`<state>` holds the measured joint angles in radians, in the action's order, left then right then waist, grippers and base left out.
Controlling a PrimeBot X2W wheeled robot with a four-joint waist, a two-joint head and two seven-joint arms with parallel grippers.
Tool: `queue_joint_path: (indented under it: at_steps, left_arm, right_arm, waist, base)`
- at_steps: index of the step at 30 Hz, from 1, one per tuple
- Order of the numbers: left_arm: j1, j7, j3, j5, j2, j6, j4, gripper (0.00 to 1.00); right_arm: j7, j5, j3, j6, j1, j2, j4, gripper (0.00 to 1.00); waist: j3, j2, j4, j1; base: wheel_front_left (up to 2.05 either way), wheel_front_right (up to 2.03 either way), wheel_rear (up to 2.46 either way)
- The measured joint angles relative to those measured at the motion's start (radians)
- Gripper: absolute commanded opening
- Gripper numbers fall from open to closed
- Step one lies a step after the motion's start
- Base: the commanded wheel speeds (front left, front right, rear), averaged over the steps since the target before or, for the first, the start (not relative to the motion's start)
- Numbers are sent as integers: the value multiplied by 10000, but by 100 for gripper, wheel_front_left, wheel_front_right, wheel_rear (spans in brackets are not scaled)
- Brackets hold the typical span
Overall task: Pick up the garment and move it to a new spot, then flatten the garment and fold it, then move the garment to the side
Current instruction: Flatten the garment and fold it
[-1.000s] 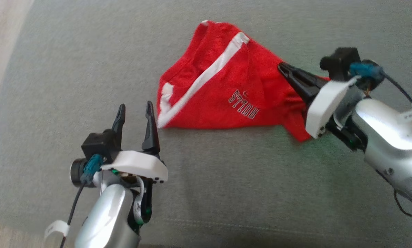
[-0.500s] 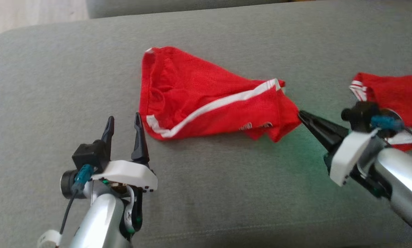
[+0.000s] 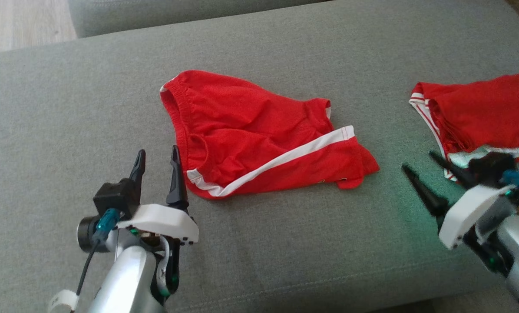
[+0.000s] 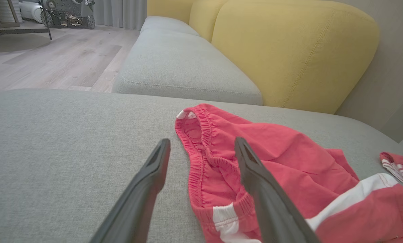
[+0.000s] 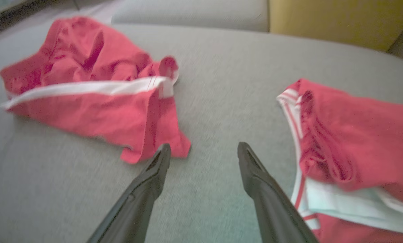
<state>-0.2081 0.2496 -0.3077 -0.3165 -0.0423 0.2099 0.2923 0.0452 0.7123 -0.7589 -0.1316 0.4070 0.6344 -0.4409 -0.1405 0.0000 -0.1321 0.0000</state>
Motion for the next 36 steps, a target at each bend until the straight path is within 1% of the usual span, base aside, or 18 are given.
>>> queue_joint_path:
  at_steps: [4,8,10,12,15,16,19,22,25,33,36]
  left_arm:
    - [2,0,4,0,2,-6,13,100]
    - [18,0,4,0,2,-81,61,100]
    - [22,0,-33,0,0,-100,219,100]
    - [21,0,-115,98,-2,-230,548,100]
    - [4,-13,-439,389,-134,-378,1183,100]
    - [-64,-167,-644,616,-316,-499,1528,100]
    - [-347,-476,-957,1012,-715,-702,1900,100]
    - [-827,-794,-1321,1390,-1122,-1034,2086,100]
    - [-1194,-1047,-1588,1588,-1409,-1388,2146,100]
    - [-1677,-1906,-2318,2025,-1958,-2224,2163,100]
    - [-1756,-2098,-2405,2094,-2113,-2374,2098,100]
  right_arm:
    - [577,-364,1833,0,-223,-786,29,100]
    - [1158,-738,3691,0,-814,-1887,408,100]
    - [1235,-1097,4213,0,-1244,-2451,686,100]
    - [1233,-1549,4637,0,-1611,-2922,940,100]
    - [1160,-2134,5246,0,-1803,-3348,1327,100]
    - [949,-2405,5551,0,-1802,-3494,1643,100]
    - [686,-2614,5839,0,-1830,-3730,2069,100]
    - [466,-2786,6008,0,-2021,-3879,2336,100]
    - [322,-2847,6107,0,-2251,-4040,2447,100]
    - [190,-2940,6192,0,-2342,-4274,2592,100]
    - [163,-2995,6195,0,-2342,-4311,2592,100]
  waist:
    - [111,0,-78,0]
    - [165,0,-108,0]
    - [139,0,-121,0]
    - [95,0,-138,0]
    - [26,0,-167,0]
    - [-16,0,-189,0]
    - [-84,0,-214,0]
    - [-137,0,-235,0]
    - [-194,0,-266,0]
    - [-338,0,-377,0]
    - [-356,0,-430,0]
  base:
    - [0,0,0]
    - [0,0,0]
    - [0,0,0]
    - [0,0,0]
    - [0,0,0]
    - [0,0,0]
    - [0,0,0]
    - [0,0,0]
    - [0,0,0]
    - [0,0,0]
    - [0,0,0]
